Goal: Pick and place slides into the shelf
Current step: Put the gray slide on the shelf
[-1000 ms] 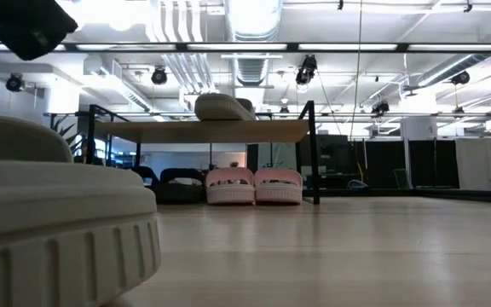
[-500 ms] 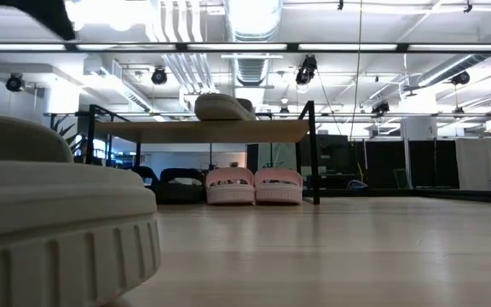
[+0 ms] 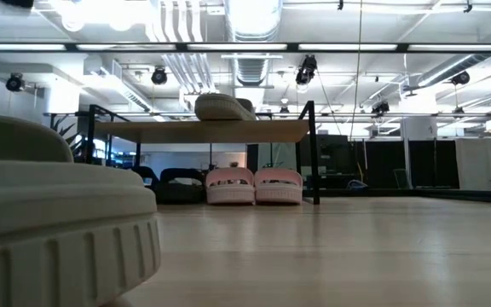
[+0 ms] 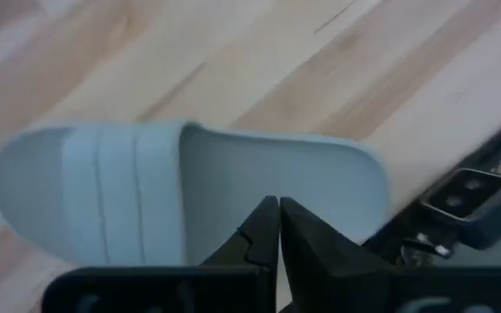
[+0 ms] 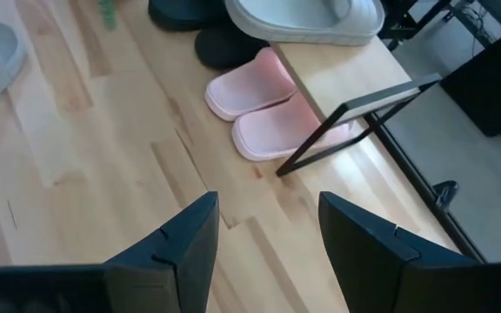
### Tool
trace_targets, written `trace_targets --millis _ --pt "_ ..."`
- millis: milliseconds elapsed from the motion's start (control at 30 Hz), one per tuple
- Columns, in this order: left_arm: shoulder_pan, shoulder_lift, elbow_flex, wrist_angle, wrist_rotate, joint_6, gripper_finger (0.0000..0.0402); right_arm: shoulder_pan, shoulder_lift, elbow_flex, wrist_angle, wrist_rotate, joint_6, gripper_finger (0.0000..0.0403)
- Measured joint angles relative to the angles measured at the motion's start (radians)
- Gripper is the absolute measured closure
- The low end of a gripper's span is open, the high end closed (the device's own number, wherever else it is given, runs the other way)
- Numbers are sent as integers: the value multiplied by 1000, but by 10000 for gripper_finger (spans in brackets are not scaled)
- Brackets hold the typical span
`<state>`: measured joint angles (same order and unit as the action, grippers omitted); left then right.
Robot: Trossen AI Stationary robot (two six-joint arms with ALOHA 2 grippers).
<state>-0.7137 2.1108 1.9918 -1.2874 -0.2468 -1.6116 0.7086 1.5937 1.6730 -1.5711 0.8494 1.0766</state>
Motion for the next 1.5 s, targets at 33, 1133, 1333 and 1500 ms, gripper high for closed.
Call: trace_targets --millis 33,1133,1333,1500 --pt "5 17 5 -5 18 -7 402 0 -9 -6 0 0 0 213" --pt "40 29 -100 -71 172 43 219 -69 -108 -77 0 69 -93 213" --pt "38 32 -189 -101 180 109 219 -80 -108 -77 0 70 -116 213" --pt "40 33 -236 -220 181 159 242 -80 -108 -77 0 70 -115 213"
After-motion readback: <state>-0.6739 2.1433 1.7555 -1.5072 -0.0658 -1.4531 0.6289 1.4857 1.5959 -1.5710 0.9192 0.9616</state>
